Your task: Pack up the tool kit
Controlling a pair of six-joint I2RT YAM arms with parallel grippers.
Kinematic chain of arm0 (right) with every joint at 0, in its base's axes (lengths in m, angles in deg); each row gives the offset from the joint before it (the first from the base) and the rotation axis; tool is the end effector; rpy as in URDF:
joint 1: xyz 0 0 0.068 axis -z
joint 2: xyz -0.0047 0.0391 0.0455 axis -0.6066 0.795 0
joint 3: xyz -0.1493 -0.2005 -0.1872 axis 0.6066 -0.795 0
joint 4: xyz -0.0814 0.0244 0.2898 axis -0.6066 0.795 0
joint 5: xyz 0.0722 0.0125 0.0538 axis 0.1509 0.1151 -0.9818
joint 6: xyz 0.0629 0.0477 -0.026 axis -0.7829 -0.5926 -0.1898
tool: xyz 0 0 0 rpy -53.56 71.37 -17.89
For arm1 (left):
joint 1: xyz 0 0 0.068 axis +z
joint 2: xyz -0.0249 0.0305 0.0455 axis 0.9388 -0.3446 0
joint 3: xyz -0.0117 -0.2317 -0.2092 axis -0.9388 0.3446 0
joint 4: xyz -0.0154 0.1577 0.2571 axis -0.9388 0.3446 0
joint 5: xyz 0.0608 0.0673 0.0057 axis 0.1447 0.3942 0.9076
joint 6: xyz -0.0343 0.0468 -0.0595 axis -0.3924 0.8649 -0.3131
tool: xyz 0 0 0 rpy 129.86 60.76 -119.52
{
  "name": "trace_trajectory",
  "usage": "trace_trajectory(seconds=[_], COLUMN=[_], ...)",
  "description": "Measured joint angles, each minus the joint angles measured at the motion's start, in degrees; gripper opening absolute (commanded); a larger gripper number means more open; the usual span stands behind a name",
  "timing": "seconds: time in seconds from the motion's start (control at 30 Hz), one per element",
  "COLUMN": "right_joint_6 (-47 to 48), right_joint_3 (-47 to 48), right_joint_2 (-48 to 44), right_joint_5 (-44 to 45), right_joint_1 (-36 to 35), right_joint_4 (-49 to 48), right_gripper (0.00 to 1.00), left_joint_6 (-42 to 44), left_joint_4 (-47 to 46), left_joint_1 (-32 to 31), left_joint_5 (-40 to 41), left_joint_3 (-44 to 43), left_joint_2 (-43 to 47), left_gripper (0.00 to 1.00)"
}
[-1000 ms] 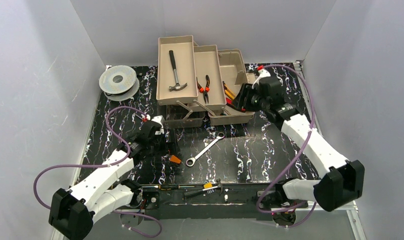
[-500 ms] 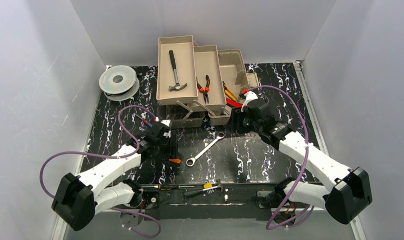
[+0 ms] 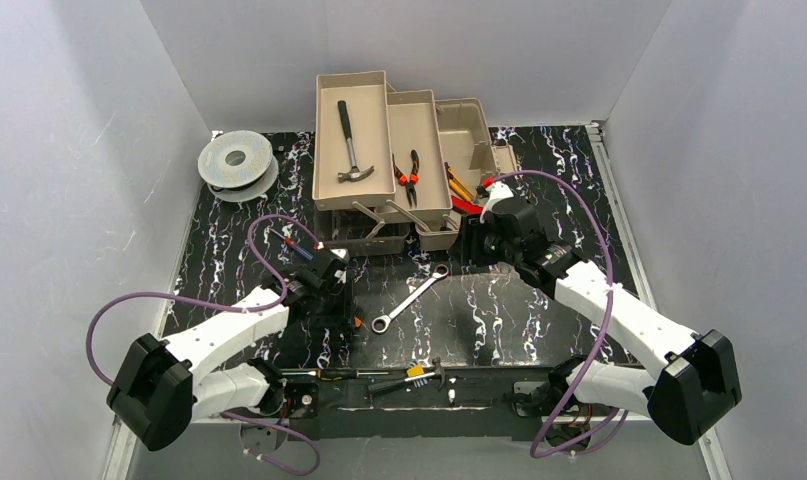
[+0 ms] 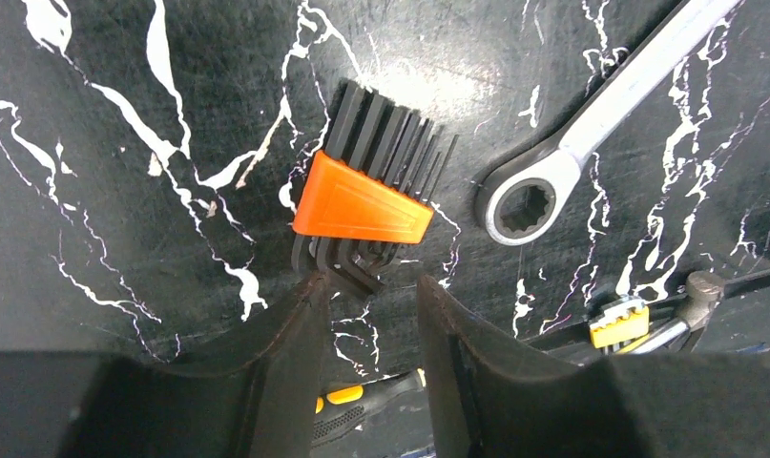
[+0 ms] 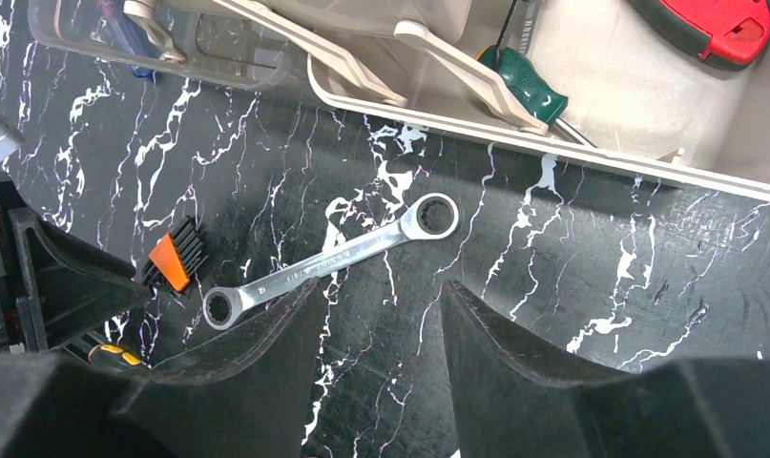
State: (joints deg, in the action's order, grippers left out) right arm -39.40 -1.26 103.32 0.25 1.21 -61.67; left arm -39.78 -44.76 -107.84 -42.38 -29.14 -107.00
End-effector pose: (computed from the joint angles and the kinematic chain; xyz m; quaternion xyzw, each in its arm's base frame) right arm 0.2511 0.1827 0.2882 -0.0891 0.8699 0.2407 0.4212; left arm 0.1917 -0.1508 0.1769 0.0378 0.9603 -0.1657 0.2211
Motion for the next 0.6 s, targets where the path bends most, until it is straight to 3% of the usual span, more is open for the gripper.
trace_trajectory(seconds=[0.37, 0.4, 0.5, 0.53, 0.6], right_joint_6=[0.0, 0.0, 0.0, 0.0, 0.0], right_joint_3=[0.0, 0.0, 0.0, 0.0, 0.0], right_joint_2=[0.2, 0.2, 0.2, 0.2, 0.2], right_joint_5=[0.0, 0.0, 0.0, 0.0, 0.0], right_joint_1=[0.0, 0.0, 0.0, 0.0, 0.0], right_joint_4=[-0.4, -0.4, -0.4, -0.4, -0.4], right_gripper=[0.56, 0.56, 0.56, 0.56, 0.56], left_joint_6=[-2.7, -2.8, -2.9, -2.6, -2.0], left_joint_4=[2.6, 2.7, 3.0, 3.2, 3.5], left_joint_1=[-2.8, -2.8, -2.9, -3.0, -3.1], left_joint_5=[4.6, 4.8, 5.8, 6.0, 6.0], left_joint_3=[0.0, 0.0, -0.1, -0.2, -0.5], left_joint_2=[-3.2, -3.5, -4.1, -4.2, -4.2], left_gripper=[0.4, 0.48, 0.87, 0.95, 0.98])
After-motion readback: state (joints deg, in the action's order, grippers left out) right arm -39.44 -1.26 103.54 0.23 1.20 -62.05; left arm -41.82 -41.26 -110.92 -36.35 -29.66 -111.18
